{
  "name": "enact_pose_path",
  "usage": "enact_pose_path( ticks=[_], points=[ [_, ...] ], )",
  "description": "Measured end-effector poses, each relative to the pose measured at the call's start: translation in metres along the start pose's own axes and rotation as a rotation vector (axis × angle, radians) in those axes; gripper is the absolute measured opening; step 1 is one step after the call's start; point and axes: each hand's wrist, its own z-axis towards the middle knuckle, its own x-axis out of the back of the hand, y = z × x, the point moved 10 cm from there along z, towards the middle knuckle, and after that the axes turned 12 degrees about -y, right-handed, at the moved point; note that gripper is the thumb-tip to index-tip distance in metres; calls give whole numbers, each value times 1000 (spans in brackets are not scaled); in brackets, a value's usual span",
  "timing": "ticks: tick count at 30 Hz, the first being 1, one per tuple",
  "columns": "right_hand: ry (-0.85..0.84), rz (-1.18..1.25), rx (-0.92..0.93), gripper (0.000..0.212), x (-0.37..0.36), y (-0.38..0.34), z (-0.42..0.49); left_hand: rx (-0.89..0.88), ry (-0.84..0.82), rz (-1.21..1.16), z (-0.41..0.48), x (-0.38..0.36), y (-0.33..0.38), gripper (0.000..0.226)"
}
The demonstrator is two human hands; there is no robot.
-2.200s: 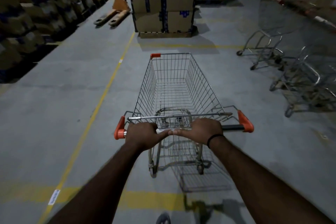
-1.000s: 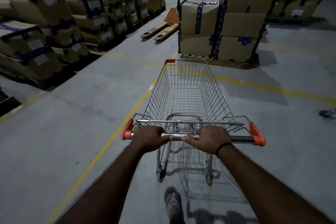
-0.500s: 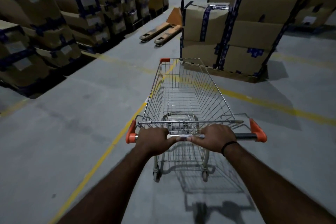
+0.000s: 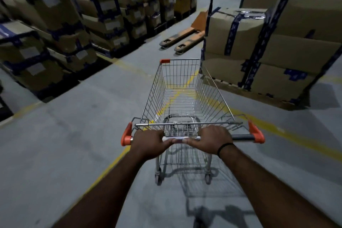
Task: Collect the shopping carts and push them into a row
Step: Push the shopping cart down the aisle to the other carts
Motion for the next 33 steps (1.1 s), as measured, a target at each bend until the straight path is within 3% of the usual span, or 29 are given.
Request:
enact_pose_path(
  ticks=[10, 18, 33],
  points=[
    [0, -72, 142, 93, 41, 58, 153, 159, -14, -62, 142, 27, -30, 84],
    [9, -83, 210, 85, 75, 72, 284, 246, -148, -176, 261, 41, -91, 105],
    [11, -128, 273, 92, 145, 67, 545, 312, -161, -215, 457, 98, -221, 88]
  ],
)
